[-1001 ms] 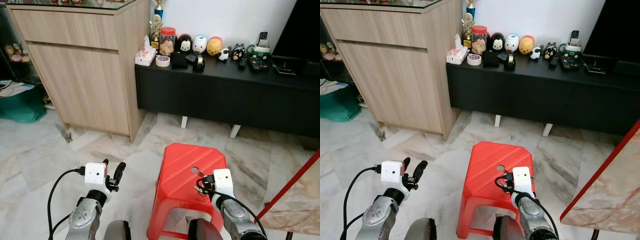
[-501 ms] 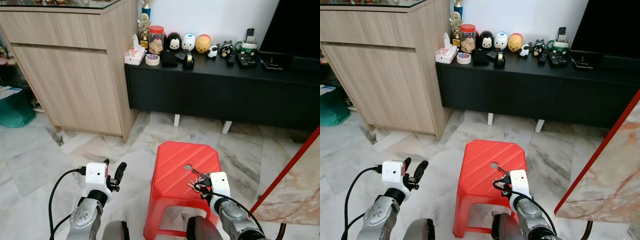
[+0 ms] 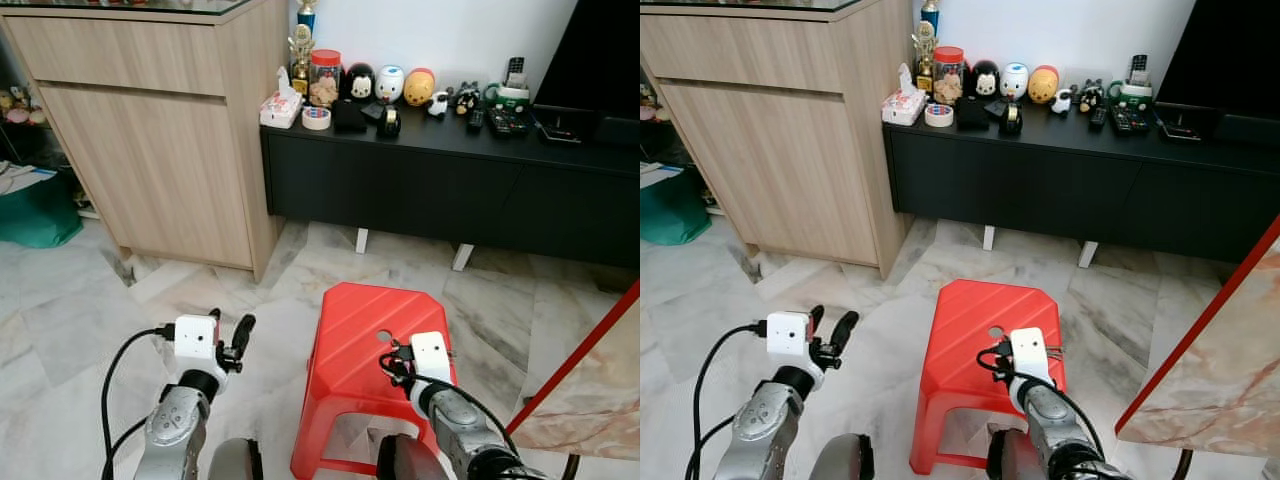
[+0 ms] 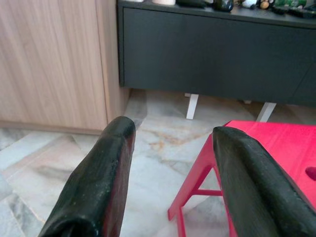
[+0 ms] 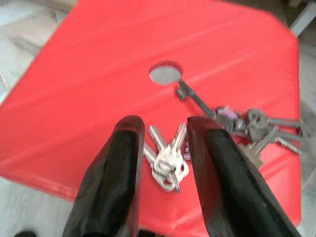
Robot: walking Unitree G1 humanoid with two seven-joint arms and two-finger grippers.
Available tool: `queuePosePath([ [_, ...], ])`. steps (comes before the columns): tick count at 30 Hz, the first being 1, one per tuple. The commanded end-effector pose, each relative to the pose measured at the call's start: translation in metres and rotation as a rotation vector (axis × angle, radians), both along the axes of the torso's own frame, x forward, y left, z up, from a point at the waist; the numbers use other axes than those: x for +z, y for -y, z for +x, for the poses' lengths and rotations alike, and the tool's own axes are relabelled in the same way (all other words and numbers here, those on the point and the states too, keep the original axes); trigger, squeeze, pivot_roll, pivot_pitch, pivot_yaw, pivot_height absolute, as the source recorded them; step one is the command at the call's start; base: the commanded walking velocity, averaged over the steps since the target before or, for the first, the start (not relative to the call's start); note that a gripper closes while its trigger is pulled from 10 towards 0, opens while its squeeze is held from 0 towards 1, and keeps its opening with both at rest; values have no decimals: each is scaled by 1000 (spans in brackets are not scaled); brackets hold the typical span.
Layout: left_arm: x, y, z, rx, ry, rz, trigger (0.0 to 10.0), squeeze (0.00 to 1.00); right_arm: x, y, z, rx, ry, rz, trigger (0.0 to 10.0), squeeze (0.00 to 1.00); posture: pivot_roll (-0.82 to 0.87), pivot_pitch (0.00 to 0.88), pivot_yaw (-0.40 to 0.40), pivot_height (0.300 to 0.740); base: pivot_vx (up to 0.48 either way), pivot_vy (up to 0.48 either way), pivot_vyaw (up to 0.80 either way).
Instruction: Hang keys on a hook
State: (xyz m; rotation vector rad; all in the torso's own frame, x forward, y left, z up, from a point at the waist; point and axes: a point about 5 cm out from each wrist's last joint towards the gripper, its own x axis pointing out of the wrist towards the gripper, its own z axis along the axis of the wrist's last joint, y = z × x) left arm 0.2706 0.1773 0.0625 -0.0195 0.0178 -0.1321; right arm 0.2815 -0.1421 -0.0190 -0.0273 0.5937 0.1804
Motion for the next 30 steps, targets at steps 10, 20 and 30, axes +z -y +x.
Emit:
queuePosePath([
  [10, 16, 7, -1, -11, 47, 0, 10000, 0, 10, 0, 8, -7, 78, 13, 10000, 0, 118, 46, -66, 593, 0, 0, 0],
  [20, 27, 9, -10, -11, 64, -7, 10000, 0, 20, 6, 12, -57, 193, 58, 10000, 0, 116, 86, -68, 593, 0, 0, 0],
  [30, 23, 9, -24, -4, 29, -10, 10000, 0, 34, 8, 17, -55, 339, 73, 10000, 0, 117, 109, -71, 593, 0, 0, 0],
])
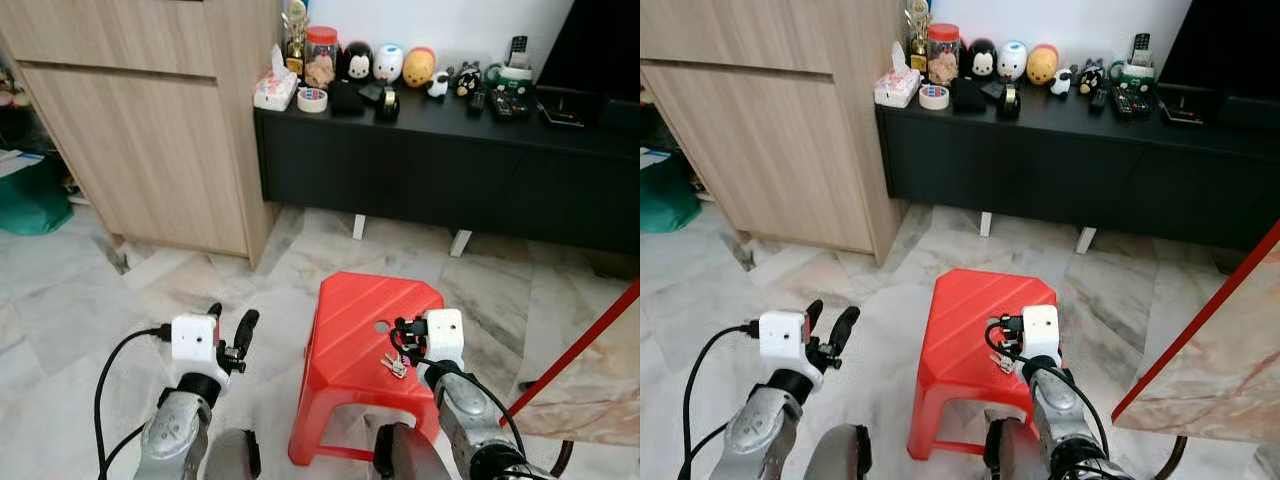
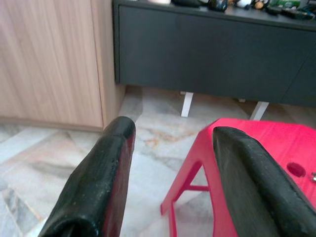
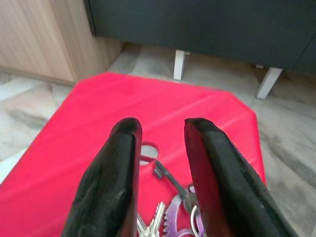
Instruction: Hang keys on a hook
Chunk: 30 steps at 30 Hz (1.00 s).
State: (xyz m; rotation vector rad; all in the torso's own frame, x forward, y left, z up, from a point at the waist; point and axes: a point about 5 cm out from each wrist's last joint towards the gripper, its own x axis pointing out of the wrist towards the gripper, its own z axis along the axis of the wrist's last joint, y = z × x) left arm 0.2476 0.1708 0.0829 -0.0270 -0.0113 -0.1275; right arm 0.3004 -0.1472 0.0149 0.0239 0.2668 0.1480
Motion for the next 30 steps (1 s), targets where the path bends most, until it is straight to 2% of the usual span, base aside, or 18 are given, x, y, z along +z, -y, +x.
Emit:
queuePosePath([
  [1, 3, 3, -2, -9, 0, -1, 10000, 0, 2, 2, -1, -6, 30, 13, 10000, 0, 123, 115, -73, 593, 0, 0, 0],
  [4, 4, 3, -7, -7, -4, -2, 10000, 0, 15, 3, 4, -28, 125, 59, 10000, 0, 114, 124, -71, 593, 0, 0, 0],
  [11, 3, 5, -13, -4, -19, -7, 10000, 0, 25, -3, 2, 36, 225, 13, 10000, 0, 110, 147, -78, 593, 0, 0, 0],
  [16, 3, 6, -15, -1, -28, -11, 10000, 0, 12, -1, -4, 45, 141, -19, 10000, 0, 108, 160, -81, 593, 0, 0, 0],
  [19, 3, 7, -17, -1, -33, -12, 10000, 0, -2, 2, -9, 35, 31, -40, 10000, 0, 115, 166, -83, 593, 0, 0, 0],
  [30, 4, 5, -18, 3, -41, -11, 10000, 0, -19, 0, -13, 72, -151, -89, 10000, 0, 119, 166, -82, 593, 0, 0, 0],
])
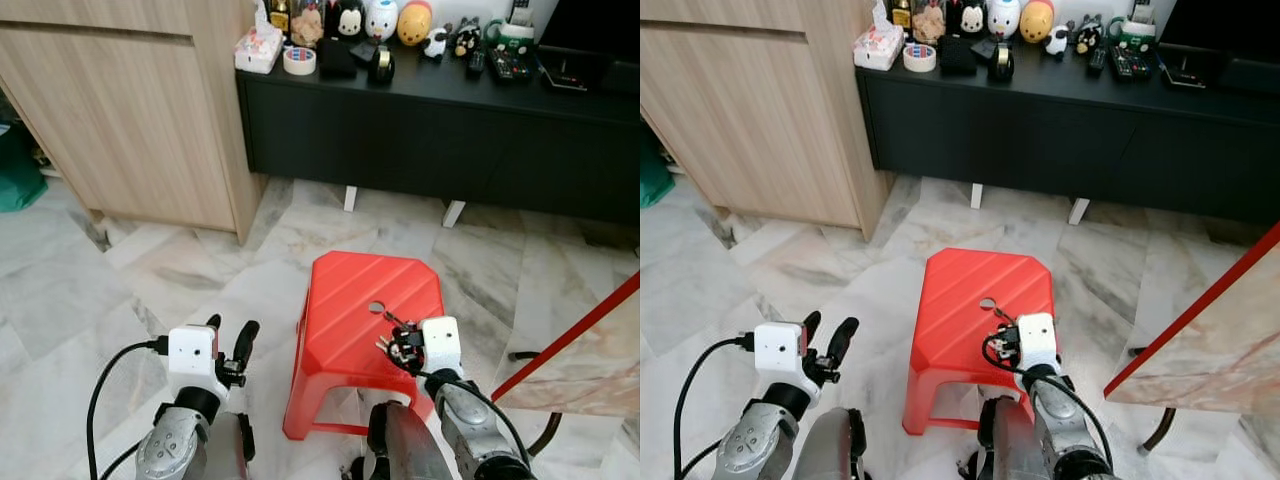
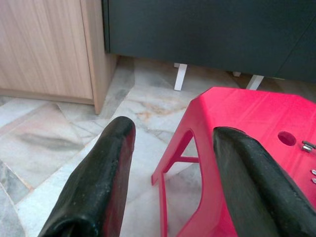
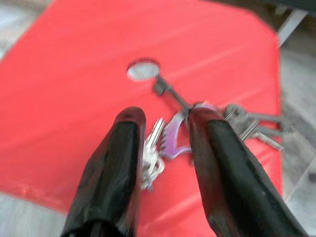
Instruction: Hang keys on a hook
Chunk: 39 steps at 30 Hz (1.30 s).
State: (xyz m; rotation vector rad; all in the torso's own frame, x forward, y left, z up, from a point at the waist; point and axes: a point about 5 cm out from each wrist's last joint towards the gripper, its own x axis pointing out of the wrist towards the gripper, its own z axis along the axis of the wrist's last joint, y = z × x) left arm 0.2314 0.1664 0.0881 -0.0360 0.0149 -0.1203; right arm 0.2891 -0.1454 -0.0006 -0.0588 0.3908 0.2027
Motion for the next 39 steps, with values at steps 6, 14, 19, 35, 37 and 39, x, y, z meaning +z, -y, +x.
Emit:
queuePosePath([
  [6, -1, 1, 0, -4, -18, -4, 10000, 0, -7, 1, -3, 21, -76, -24, 10000, 0, 114, 161, -80, 593, 0, 0, 0],
  [14, -3, 1, 0, -5, -28, -3, 10000, 0, -17, 3, -13, 31, -135, -45, 10000, 0, 113, 162, -78, 593, 0, 0, 0],
  [19, -3, 0, 1, -4, -29, 0, 10000, 0, -18, 4, -14, 23, -139, -51, 10000, 0, 115, 162, -80, 593, 0, 0, 0],
  [35, -8, 0, -2, 0, -43, 5, 10000, 0, -20, 2, -16, 11, -140, -31, 10000, 0, 115, 165, -78, 593, 0, 0, 0],
  [37, -8, 0, -2, 0, -42, 5, 10000, 0, -19, 2, -15, 15, -139, -32, 10000, 0, 115, 167, -78, 593, 0, 0, 0],
  [39, -8, 0, -3, 0, -44, 6, 10000, 0, -18, 1, -14, 16, -142, -31, 10000, 0, 119, 171, -79, 593, 0, 0, 0],
])
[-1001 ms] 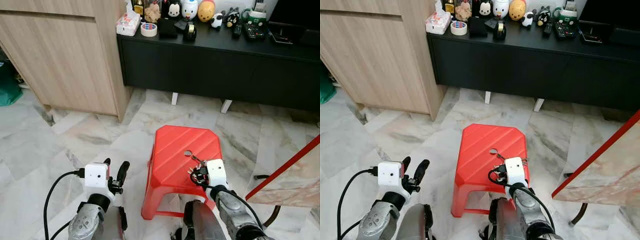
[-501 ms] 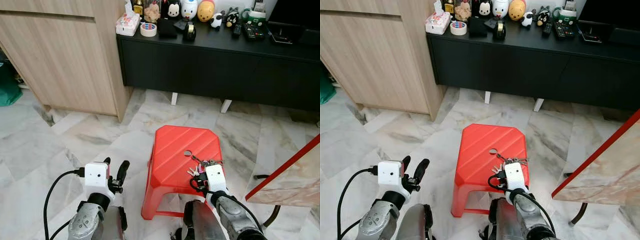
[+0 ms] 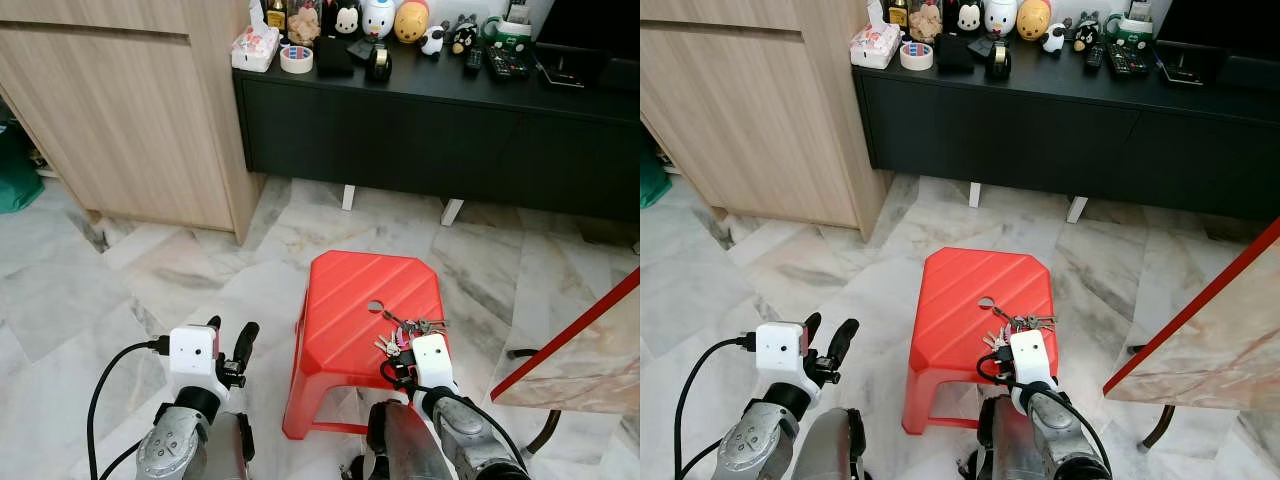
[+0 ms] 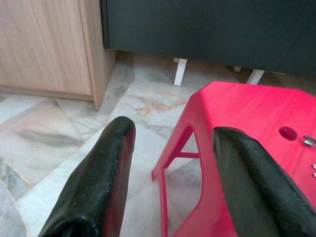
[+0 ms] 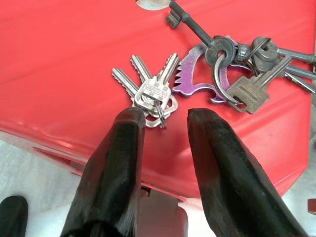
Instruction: Hang keys on a hook
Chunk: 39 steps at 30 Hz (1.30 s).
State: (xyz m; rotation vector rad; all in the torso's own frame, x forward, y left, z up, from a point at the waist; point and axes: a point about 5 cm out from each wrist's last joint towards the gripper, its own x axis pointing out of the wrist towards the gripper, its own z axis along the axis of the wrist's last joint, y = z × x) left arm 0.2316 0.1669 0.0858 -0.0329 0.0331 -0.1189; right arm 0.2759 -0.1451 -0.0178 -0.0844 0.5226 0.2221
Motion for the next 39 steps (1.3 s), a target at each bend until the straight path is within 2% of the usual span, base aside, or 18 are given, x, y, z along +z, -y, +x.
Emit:
queuePosePath([
  [1, -5, 0, -4, 0, -26, 3, 10000, 0, -1, 2, 0, -7, -13, 3, 10000, 0, 119, 171, -79, 593, 0, 0, 0],
  [13, -5, 1, -12, 3, -31, 6, 10000, 0, 2, 1, 3, -4, -6, 2, 10000, 0, 124, 201, -81, 593, 0, 0, 0],
  [14, -4, 2, -12, 2, -31, 6, 10000, 0, 1, 1, 3, -1, -7, 3, 0, 0, 125, 203, -80, 593, 0, 0, 0],
  [19, -3, 4, -14, -3, -30, 6, 10000, 0, 2, 0, 5, 2, -8, -1, 0, 0, 126, 211, -80, 593, 0, 0, 0],
  [20, -3, 4, -14, -3, -31, 6, 10000, 0, 3, 0, 6, -2, -8, -4, 6353, 0, 127, 214, -80, 593, 0, 0, 0],
  [21, -3, 4, -15, -3, -31, 6, 10000, 0, 3, 0, 6, -4, -8, -6, 10000, 0, 127, 214, -80, 593, 0, 0, 0],
  [29, -4, 4, -18, 1, -39, 8, 10000, 0, 8, 0, 12, -11, -1, -7, 10000, 0, 129, 218, -80, 593, 0, 0, 0],
  [31, -5, 3, -18, 4, -42, 9, 10000, 0, 9, -1, 14, -12, 6, -3, 4980, 0, 129, 217, -80, 593, 0, 0, 0],
  [32, -5, 3, -18, 4, -43, 9, 10000, 0, 10, -1, 14, -12, 7, -2, 4157, 0, 129, 215, -80, 593, 0, 0, 0],
  [33, -5, 3, -18, 4, -43, 9, 10000, 0, 10, -1, 14, -12, 7, -2, 4157, 0, 129, 215, -80, 593, 0, 0, 0],
  [34, -5, 3, -18, 4, -44, 11, 10000, 0, 10, -2, 14, -9, 8, -1, 0, 0, 129, 212, -81, 593, 0, 0, 0],
  [39, -7, 3, -14, 3, -45, 14, 10000, 0, 8, -4, 12, 2, 8, 8, 0, 0, 127, 195, -80, 593, 0, 0, 0],
])
